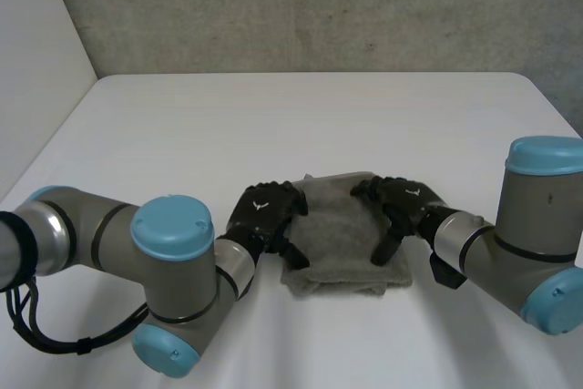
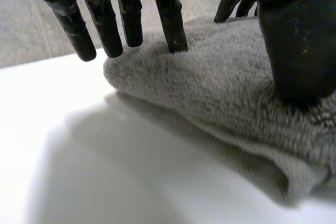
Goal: Fold the towel.
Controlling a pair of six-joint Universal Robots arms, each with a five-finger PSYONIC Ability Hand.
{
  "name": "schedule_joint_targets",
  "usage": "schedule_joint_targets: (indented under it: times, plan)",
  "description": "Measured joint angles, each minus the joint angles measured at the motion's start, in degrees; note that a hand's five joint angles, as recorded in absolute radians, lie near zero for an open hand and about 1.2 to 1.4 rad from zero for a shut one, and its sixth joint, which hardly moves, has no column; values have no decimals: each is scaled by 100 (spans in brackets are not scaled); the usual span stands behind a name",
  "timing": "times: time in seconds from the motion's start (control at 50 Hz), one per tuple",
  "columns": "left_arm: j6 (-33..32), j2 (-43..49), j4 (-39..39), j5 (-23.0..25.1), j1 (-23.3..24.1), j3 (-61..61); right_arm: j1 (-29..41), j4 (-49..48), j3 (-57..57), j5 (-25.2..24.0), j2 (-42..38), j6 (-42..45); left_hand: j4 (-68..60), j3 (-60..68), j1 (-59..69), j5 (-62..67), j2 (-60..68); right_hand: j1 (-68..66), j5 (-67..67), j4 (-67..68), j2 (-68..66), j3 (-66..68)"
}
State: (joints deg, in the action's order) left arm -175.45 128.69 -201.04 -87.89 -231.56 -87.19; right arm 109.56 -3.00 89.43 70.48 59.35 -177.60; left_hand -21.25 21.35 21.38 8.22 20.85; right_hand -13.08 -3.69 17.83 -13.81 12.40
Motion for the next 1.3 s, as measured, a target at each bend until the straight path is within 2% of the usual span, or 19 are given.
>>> schedule_joint_targets:
  times: [0.14,0.28,0.4,0.46,0.52,0.6,0.82,1.04,1.3]
  plan:
    - [-38,-478,35,30,-28,12,-19,16,-25,32,519,-6,183,-198,0,-136,-175,0,0,0,0,0]
    - [-19,-1310,414,43,-263,135,-73,-1,-119,249,1270,-32,207,-213,0,-157,-213,0,0,0,0,0]
    - [26,-2024,1102,42,-606,470,-101,-20,-269,948,1975,-53,207,-214,0,-174,-218,0,0,0,2,0]
    - [46,-2286,1473,24,-760,663,-107,-27,-330,1506,2365,-54,208,-214,0,-174,-221,0,0,0,0,0]
    - [54,-2448,1777,2,-910,804,-110,5,-399,1853,2574,-34,209,-214,0,-176,-221,0,0,0,0,0]
    - [60,-2617,2170,-28,-1167,970,-108,268,-579,2094,2708,21,209,-214,0,-177,-221,0,0,0,2,0]
    - [105,-2711,2617,-40,-1556,1172,-110,1346,-1111,2044,2683,108,209,-214,0,-177,-221,0,0,0,0,0]
    - [96,-2745,2716,-25,-1574,1195,-102,1433,-1118,1903,2640,233,209,-214,0,-180,-221,0,-3,0,0,0]
    - [105,-2874,2674,-13,-1553,1083,-54,1375,-921,1002,2496,291,386,-415,0,-328,-390,0,-3,0,1,0]
